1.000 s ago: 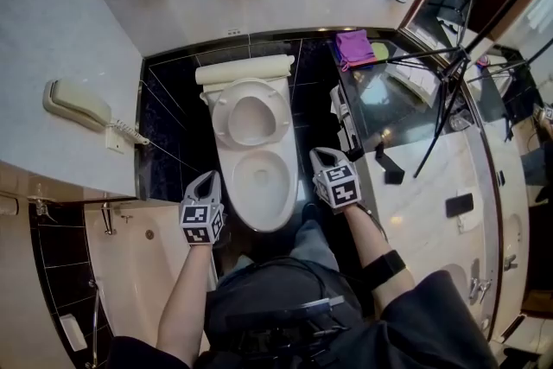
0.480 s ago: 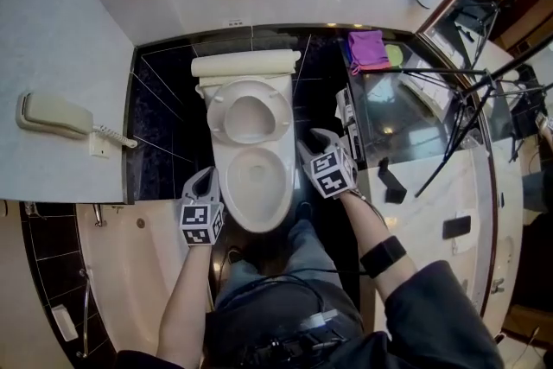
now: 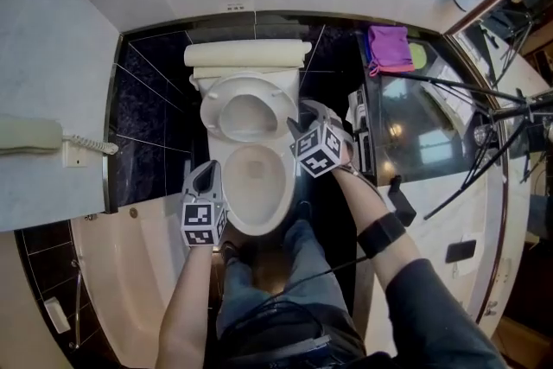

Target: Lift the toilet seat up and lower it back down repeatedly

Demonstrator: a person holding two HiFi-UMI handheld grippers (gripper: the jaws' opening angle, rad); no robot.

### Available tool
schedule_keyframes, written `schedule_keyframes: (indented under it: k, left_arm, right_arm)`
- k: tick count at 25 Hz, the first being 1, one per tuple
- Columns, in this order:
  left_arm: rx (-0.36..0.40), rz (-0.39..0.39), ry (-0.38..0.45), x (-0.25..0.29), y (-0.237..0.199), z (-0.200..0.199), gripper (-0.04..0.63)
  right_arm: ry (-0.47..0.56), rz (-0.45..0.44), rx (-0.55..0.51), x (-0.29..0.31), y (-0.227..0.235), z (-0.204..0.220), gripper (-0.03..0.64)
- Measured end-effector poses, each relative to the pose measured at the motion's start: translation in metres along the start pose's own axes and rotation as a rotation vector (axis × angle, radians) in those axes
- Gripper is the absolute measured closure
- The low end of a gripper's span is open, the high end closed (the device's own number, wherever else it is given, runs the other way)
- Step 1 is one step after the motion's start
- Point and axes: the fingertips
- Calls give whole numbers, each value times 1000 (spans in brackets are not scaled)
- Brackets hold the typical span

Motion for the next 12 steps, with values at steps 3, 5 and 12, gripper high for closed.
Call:
schedule_keyframes:
  k: [3,5,12]
  left_arm:
    - [-4,0,-12,20,0,6,595]
    - [-6,1,-22,31,1,10,595]
    - [-6,-2,-44,56,-2,26,595]
  right_arm:
    - [6,1,-34,31,6,1,385]
    - [8,-1,-27,51,7,3,385]
    - [33,-20,-8,105,2,-5,394]
Point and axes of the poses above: the fingertips, and each gripper's own axes: x forward along the fingers, y to its right, z out of its underside, and after that the axes turned 8 degrees about z, right-handed
